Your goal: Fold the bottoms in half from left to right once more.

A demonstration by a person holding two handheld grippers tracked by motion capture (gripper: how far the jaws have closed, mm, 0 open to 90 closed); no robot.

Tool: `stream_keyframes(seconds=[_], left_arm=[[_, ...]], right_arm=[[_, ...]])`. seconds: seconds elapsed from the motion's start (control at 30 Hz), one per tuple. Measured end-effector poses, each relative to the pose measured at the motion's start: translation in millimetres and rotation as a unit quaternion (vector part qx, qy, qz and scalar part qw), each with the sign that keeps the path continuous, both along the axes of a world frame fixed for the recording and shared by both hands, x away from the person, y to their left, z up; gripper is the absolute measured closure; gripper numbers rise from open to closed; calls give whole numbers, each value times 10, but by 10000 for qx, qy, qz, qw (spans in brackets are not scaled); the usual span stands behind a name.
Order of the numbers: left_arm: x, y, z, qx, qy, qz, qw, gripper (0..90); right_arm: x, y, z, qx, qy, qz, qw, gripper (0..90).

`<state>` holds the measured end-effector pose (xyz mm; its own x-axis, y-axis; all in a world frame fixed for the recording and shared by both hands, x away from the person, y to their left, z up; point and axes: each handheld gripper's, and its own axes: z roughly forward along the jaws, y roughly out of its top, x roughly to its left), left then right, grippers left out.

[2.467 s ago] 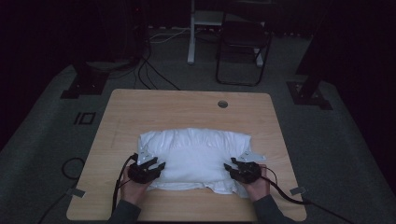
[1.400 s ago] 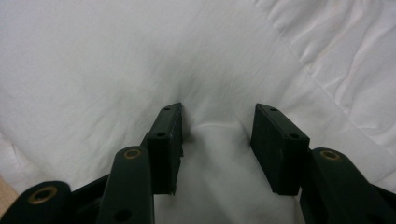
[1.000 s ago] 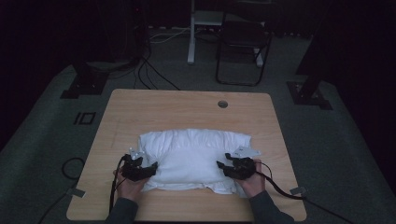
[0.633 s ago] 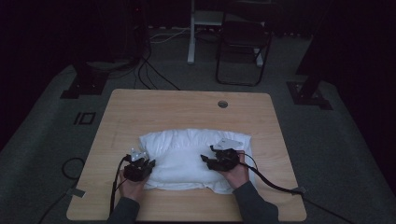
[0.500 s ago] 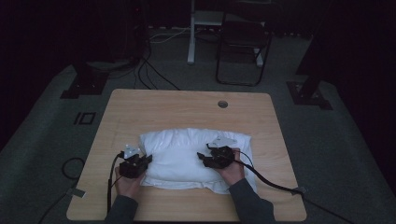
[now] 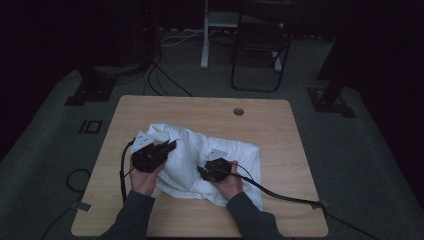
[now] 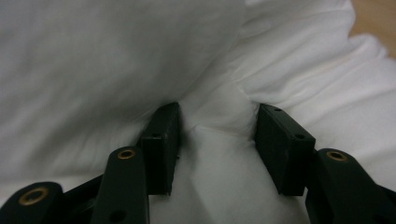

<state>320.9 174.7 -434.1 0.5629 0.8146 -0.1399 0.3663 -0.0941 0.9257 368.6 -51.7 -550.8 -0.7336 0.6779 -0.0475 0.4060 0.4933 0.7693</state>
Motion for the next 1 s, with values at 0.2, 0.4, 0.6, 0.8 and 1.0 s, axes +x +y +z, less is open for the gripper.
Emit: stream_keyframes(seconds=[0.2, 0.4, 0.6, 0.8, 1.0], left_arm=[[12, -75, 2, 156, -31, -86, 9998, 833], [-14, -114, 20, 315, -85, -164, 9993, 833], [8, -348, 55, 423, -123, -426, 9981, 833], [73, -812, -7, 725, -115, -794, 9941, 831], [134, -1371, -463, 1244, 144, -1264, 9840, 829]], right_arm=[[26, -90, 105, 242, 171, 242, 9993, 383], [-171, -763, 320, 255, -294, -269, 9989, 345], [-7, -979, -45, 76, 319, -645, 9974, 329], [64, -829, -92, 58, 393, -488, 9980, 380], [5, -1311, 165, 853, 139, -823, 9929, 383]])
